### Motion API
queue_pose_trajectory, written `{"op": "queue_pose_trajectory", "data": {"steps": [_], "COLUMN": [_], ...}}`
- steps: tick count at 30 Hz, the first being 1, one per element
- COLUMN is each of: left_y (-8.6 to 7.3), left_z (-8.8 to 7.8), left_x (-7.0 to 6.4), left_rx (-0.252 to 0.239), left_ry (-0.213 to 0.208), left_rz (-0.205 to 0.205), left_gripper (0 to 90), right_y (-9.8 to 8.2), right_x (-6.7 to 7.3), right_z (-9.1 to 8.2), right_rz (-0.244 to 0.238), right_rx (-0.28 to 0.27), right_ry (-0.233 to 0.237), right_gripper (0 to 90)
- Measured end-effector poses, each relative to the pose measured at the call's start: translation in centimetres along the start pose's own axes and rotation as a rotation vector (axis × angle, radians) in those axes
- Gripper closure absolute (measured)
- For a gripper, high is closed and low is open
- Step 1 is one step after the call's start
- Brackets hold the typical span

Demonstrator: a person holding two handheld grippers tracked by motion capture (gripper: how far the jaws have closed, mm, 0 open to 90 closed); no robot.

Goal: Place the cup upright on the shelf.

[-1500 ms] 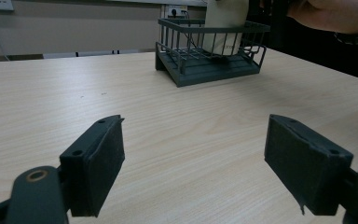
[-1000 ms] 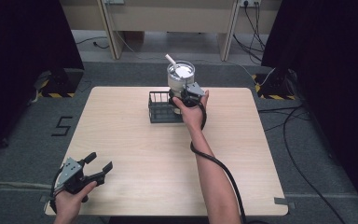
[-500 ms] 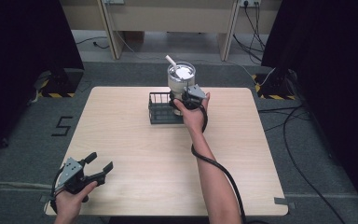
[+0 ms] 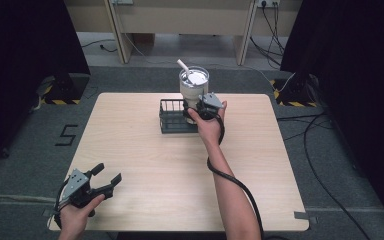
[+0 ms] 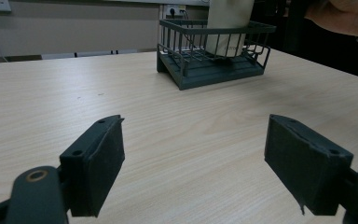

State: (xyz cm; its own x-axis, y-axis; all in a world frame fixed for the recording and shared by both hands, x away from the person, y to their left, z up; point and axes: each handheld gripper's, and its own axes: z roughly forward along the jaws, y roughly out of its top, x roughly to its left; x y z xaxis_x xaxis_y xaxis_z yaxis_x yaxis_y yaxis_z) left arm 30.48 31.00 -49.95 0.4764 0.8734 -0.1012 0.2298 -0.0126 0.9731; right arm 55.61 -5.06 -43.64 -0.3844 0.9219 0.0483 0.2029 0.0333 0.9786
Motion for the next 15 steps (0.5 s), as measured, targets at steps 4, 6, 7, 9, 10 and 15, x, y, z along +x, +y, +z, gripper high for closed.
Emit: {"op": "queue_pose_trajectory", "data": {"steps": [4, 6, 7, 9, 10, 15], "left_y": [0.0, 0.0, 0.0, 0.0, 0.0, 0.0], "left_z": [0.0, 0.0, 0.0, 0.0, 0.0, 0.0], "left_x": [0.0, -0.1, -0.1, -0.1, -0.1, -0.1], "left_rx": [0.0, 0.001, 0.001, 0.002, 0.003, 0.001], "left_ry": [0.001, 0.0, 0.0, 0.0, 0.001, 0.0], "left_rz": [0.001, 0.002, 0.002, 0.002, 0.004, 0.005], "left_gripper": [19.2, 19.2, 19.2, 19.2, 19.2, 19.2], "right_y": [0.1, 0.2, 0.2, 0.3, 0.3, 0.2], "right_x": [-0.1, -0.2, -0.3, -0.3, -0.3, -0.5], "right_z": [-0.5, -0.7, -0.9, -1.2, -1.4, -2.4], "right_rz": [-0.006, -0.007, -0.007, -0.016, -0.013, -0.022], "right_rx": [-0.006, -0.004, -0.005, -0.005, -0.003, 0.004], "right_ry": [0.01, 0.01, 0.015, 0.019, 0.022, 0.039], "right_gripper": [11.6, 11.9, 11.9, 11.9, 11.9, 12.1]}}
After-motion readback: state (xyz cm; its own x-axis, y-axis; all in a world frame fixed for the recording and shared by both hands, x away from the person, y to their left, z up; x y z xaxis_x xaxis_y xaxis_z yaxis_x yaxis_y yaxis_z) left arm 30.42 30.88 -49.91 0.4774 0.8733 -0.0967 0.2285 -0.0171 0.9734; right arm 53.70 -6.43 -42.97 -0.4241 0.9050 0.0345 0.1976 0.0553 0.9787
